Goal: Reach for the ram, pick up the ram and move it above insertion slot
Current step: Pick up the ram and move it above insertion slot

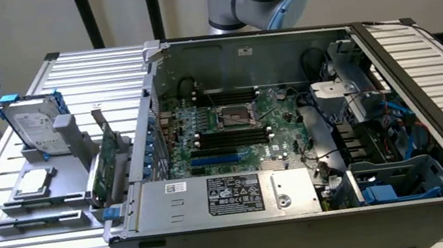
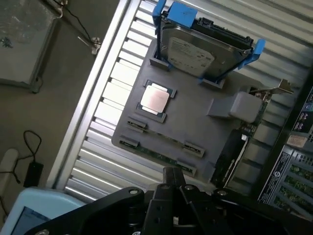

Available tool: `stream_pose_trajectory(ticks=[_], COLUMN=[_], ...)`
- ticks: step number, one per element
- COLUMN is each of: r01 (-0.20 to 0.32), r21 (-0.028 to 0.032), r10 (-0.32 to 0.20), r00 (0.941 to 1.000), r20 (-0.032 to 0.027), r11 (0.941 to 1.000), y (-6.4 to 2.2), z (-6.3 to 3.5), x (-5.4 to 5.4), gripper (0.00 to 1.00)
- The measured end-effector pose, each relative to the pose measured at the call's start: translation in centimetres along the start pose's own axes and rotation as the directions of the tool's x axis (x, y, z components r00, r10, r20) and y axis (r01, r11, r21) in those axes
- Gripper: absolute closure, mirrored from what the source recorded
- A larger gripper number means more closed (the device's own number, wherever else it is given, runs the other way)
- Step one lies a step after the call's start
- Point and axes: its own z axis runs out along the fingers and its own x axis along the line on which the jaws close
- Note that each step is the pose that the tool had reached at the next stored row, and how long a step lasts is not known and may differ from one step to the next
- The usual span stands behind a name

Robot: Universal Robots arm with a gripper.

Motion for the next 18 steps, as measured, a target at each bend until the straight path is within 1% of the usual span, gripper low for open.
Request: stream_pose_trajectory(ticks=[2,4,7,9,12,14,17,18], r01=[0.038,0.074,0.128,0.164,0.217,0.252,0.304,0.323], r21=[0.0003,0.0005,0.0007,0.0008,0.0009,0.0008,0.0006,0.0005], r10=[-0.038,-0.074,-0.128,-0.164,-0.217,-0.252,-0.304,-0.323], r00=[0.9993,0.9973,0.9918,0.9864,0.9761,0.9676,0.9525,0.9464], r20=[-0.0017,-0.0031,-0.0054,-0.0070,-0.0093,-0.0110,-0.0130,-0.0139], r11=[0.9993,0.9973,0.9918,0.9864,0.9761,0.9677,0.9526,0.9465], y=[0.00,0.00,0.00,-0.01,-0.01,-0.01,-0.01,-0.01], z=[0.04,0.08,0.14,0.18,0.24,0.26,0.32,0.34], x=[0.00,0.00,0.00,0.00,0.00,-0.01,0.00,0.00], gripper=[0.89,0.89,0.89,0.89,0.89,0.89,0.89,0.89])
